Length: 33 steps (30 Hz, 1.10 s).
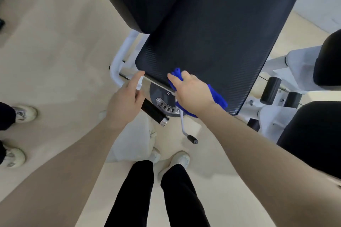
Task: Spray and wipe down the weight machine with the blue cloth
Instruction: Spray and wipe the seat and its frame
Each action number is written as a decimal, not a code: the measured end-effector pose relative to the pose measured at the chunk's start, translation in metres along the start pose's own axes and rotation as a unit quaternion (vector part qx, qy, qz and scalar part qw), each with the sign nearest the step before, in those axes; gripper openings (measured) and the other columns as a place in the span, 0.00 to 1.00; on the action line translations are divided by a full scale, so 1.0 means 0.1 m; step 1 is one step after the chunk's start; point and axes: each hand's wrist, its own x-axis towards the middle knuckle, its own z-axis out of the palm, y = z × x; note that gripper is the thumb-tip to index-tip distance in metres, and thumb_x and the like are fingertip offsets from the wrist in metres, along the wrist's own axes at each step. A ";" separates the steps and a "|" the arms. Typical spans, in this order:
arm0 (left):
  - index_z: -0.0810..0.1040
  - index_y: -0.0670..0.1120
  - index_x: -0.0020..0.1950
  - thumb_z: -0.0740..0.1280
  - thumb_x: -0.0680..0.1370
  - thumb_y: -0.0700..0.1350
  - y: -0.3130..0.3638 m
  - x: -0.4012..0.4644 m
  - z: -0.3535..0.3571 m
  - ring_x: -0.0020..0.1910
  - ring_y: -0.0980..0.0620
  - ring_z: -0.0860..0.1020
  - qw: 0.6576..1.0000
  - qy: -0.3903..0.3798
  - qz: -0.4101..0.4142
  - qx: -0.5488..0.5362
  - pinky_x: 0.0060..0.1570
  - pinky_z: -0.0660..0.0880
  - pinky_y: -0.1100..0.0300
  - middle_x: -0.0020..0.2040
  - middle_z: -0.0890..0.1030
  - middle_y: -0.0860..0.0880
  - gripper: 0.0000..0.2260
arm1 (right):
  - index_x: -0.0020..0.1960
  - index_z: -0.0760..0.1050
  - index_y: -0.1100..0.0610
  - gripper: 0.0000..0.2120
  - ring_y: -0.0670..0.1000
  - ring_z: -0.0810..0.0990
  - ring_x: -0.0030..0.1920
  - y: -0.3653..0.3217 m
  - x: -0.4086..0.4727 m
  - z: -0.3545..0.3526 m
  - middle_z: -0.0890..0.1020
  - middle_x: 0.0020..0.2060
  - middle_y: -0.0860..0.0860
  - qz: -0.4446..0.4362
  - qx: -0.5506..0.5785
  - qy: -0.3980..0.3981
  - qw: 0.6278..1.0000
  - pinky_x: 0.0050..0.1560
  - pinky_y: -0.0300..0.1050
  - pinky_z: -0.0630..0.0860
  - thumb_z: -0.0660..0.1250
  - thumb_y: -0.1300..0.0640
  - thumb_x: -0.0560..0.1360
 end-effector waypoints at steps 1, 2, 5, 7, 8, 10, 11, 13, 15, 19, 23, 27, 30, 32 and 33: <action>0.64 0.51 0.71 0.59 0.77 0.39 -0.05 0.03 -0.02 0.34 0.44 0.71 1.000 0.003 0.001 -0.005 0.38 0.71 0.50 0.37 0.71 0.46 0.22 | 0.75 0.54 0.52 0.26 0.56 0.71 0.53 -0.12 0.16 0.01 0.68 0.59 0.56 0.005 0.003 0.014 1.000 0.40 0.47 0.68 0.56 0.57 0.79; 0.64 0.52 0.70 0.59 0.77 0.39 -0.11 0.05 -0.05 0.34 0.45 0.71 1.000 0.001 0.003 -0.009 0.37 0.70 0.51 0.36 0.70 0.47 0.22 | 0.74 0.55 0.53 0.25 0.56 0.72 0.52 -0.24 0.33 0.01 0.69 0.58 0.56 0.016 0.002 0.031 0.999 0.39 0.47 0.67 0.57 0.58 0.78; 0.64 0.54 0.70 0.59 0.78 0.40 -0.32 0.10 -0.09 0.31 0.53 0.69 1.000 -0.001 0.010 -0.026 0.35 0.67 0.56 0.35 0.67 0.52 0.21 | 0.68 0.61 0.56 0.19 0.55 0.72 0.49 -0.50 0.73 0.00 0.70 0.56 0.57 0.039 -0.027 0.073 0.996 0.37 0.46 0.65 0.58 0.60 0.77; 0.64 0.54 0.70 0.59 0.78 0.41 -0.47 0.10 -0.09 0.30 0.56 0.69 0.999 0.002 -0.005 -0.040 0.35 0.64 0.58 0.36 0.67 0.53 0.21 | 0.65 0.63 0.57 0.17 0.55 0.72 0.49 -0.60 0.88 0.01 0.70 0.57 0.57 0.032 -0.059 0.089 0.994 0.37 0.46 0.64 0.57 0.61 0.77; 0.63 0.55 0.70 0.59 0.78 0.42 -0.53 0.09 -0.09 0.30 0.56 0.69 0.999 0.003 -0.013 -0.044 0.34 0.64 0.58 0.37 0.67 0.52 0.21 | 0.65 0.63 0.58 0.16 0.55 0.72 0.49 -0.64 0.92 0.01 0.70 0.57 0.57 0.022 -0.068 0.094 0.993 0.37 0.46 0.64 0.56 0.62 0.77; 0.63 0.55 0.70 0.59 0.78 0.42 -0.60 0.03 -0.10 0.30 0.56 0.69 0.998 0.001 -0.026 -0.049 0.34 0.64 0.58 0.39 0.68 0.51 0.21 | 0.64 0.64 0.57 0.16 0.55 0.72 0.49 -0.64 0.91 -0.01 0.70 0.56 0.57 0.001 -0.070 0.093 0.993 0.37 0.46 0.64 0.57 0.62 0.77; 0.63 0.55 0.70 0.59 0.78 0.42 -0.62 0.00 -0.10 0.31 0.56 0.70 0.998 0.001 -0.026 -0.048 0.34 0.64 0.59 0.39 0.69 0.52 0.21 | 0.64 0.64 0.57 0.16 0.56 0.72 0.49 -0.61 0.87 -0.02 0.70 0.56 0.56 -0.006 -0.064 0.087 0.994 0.37 0.46 0.65 0.57 0.62 0.77; 0.63 0.54 0.70 0.59 0.77 0.42 -0.63 -0.07 -0.10 0.32 0.54 0.71 1.000 -0.009 -0.001 -0.020 0.34 0.65 0.59 0.41 0.72 0.50 0.21 | 0.64 0.66 0.55 0.15 0.57 0.72 0.50 -0.53 0.68 -0.04 0.70 0.55 0.56 0.005 -0.034 0.061 0.998 0.36 0.48 0.64 0.57 0.60 0.77; 0.62 0.53 0.69 0.58 0.77 0.43 -0.60 -0.19 -0.12 0.31 0.46 0.73 0.996 -0.023 0.070 0.050 0.31 0.66 0.57 0.42 0.74 0.45 0.20 | 0.63 0.66 0.54 0.14 0.58 0.73 0.49 -0.42 0.29 -0.06 0.71 0.54 0.55 0.044 -0.006 0.026 0.999 0.37 0.48 0.65 0.57 0.57 0.77; 0.64 0.46 0.65 0.73 0.66 0.38 -0.59 -0.31 -0.05 0.19 0.45 0.68 0.957 -0.028 0.143 0.251 0.22 0.56 0.64 0.35 0.74 0.42 0.31 | 0.62 0.68 0.53 0.14 0.55 0.73 0.46 -0.25 -0.50 -0.12 0.70 0.51 0.53 0.089 -0.005 0.000 0.996 0.37 0.46 0.69 0.56 0.54 0.77; 0.64 0.45 0.64 0.77 0.58 0.42 -0.56 -0.36 0.04 0.18 0.51 0.68 0.921 -0.039 0.124 0.368 0.20 0.54 0.65 0.33 0.73 0.47 0.38 | 0.64 0.68 0.51 0.15 0.52 0.67 0.40 -0.35 -0.77 -0.15 0.69 0.48 0.51 0.098 0.027 -0.001 0.995 0.36 0.44 0.66 0.56 0.54 0.78; 0.66 0.44 0.60 0.78 0.55 0.40 -0.47 -0.41 0.06 0.16 0.51 0.67 0.933 -0.054 0.108 0.339 0.20 0.53 0.66 0.30 0.72 0.47 0.37 | 0.62 0.69 0.52 0.14 0.52 0.67 0.38 -0.38 -0.90 -0.08 0.66 0.45 0.49 0.138 0.041 -0.003 0.990 0.36 0.44 0.66 0.55 0.55 0.78; 0.66 0.45 0.59 0.76 0.58 0.41 -0.29 -0.44 0.10 0.16 0.52 0.68 0.932 -0.036 0.138 0.333 0.19 0.54 0.66 0.30 0.73 0.48 0.33 | 0.62 0.69 0.53 0.14 0.53 0.68 0.38 -0.37 -1.01 -0.04 0.71 0.49 0.52 0.170 0.058 -0.003 0.984 0.36 0.44 0.67 0.55 0.56 0.78; 0.66 0.45 0.58 0.75 0.59 0.40 -0.15 -0.47 0.18 0.16 0.52 0.69 0.935 -0.042 0.165 0.312 0.17 0.56 0.66 0.31 0.73 0.48 0.30 | 0.63 0.69 0.53 0.14 0.52 0.68 0.39 -0.38 -1.08 -0.01 0.72 0.51 0.53 0.175 0.057 -0.018 0.983 0.36 0.44 0.66 0.54 0.56 0.78; 0.66 0.45 0.58 0.74 0.59 0.40 -0.10 -0.48 0.22 0.17 0.52 0.69 0.937 -0.046 0.176 0.297 0.17 0.57 0.66 0.32 0.73 0.48 0.30 | 0.64 0.68 0.53 0.15 0.52 0.67 0.39 -0.39 -1.11 0.00 0.72 0.52 0.53 0.175 0.052 -0.027 0.983 0.36 0.43 0.65 0.54 0.56 0.79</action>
